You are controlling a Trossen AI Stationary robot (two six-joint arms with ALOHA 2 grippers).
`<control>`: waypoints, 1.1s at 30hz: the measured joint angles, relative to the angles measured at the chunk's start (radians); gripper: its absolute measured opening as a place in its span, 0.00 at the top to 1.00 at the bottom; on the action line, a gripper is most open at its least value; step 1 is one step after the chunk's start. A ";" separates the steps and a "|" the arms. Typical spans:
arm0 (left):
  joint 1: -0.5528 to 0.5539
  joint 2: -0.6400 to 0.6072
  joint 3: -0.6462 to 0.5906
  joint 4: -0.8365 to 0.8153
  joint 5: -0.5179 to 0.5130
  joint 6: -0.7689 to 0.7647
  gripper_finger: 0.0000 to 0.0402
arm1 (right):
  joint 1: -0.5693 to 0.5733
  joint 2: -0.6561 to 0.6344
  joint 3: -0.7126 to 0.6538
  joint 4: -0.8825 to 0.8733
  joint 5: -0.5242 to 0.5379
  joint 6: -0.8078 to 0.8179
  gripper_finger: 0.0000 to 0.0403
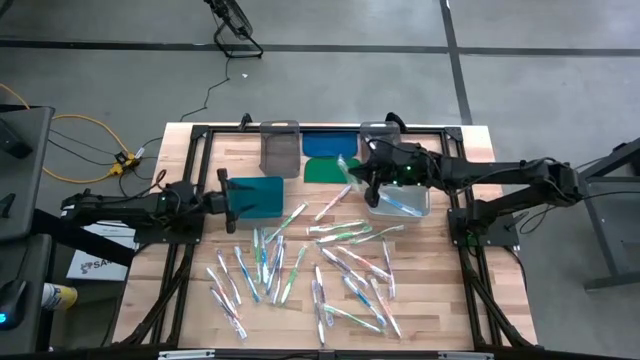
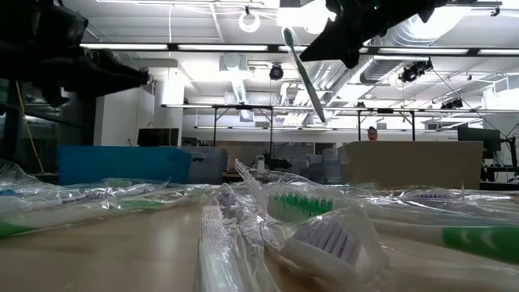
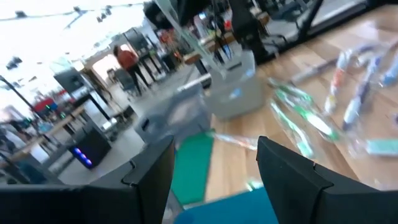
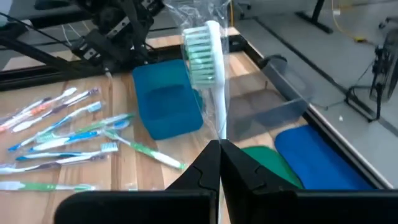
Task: Pick & Place Toothbrushes
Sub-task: Put the green toothbrush into the left black bin
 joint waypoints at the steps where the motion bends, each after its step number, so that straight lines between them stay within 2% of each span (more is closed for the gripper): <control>1: 0.000 0.000 0.000 0.018 -0.002 0.005 0.46 | 0.000 0.006 0.000 0.014 -0.002 -0.002 0.99; 4: 0.000 0.004 0.000 0.068 -0.021 0.035 0.46 | 0.000 0.042 0.000 0.073 -0.028 -0.020 0.99; 7: 0.000 0.022 0.000 0.113 -0.099 0.031 0.46 | 0.000 0.106 0.000 0.168 -0.067 -0.047 0.99; 9: 0.001 0.048 0.002 0.153 -0.141 0.031 0.46 | 0.000 0.161 0.000 0.264 -0.083 -0.072 0.99; 13: 0.001 0.118 0.039 0.184 -0.148 0.029 0.46 | -0.002 0.260 0.000 0.486 -0.115 -0.116 0.99; 19: 0.001 0.309 0.132 0.253 -0.148 0.047 0.46 | -0.014 0.360 0.000 0.743 -0.177 -0.129 0.99; 26: 0.003 0.601 0.280 0.366 -0.148 0.083 0.46 | -0.016 0.400 0.000 0.896 -0.241 -0.179 0.99; 33: 0.116 0.882 0.460 0.375 0.048 -0.007 0.46 | -0.016 0.400 0.000 0.967 -0.267 -0.265 0.99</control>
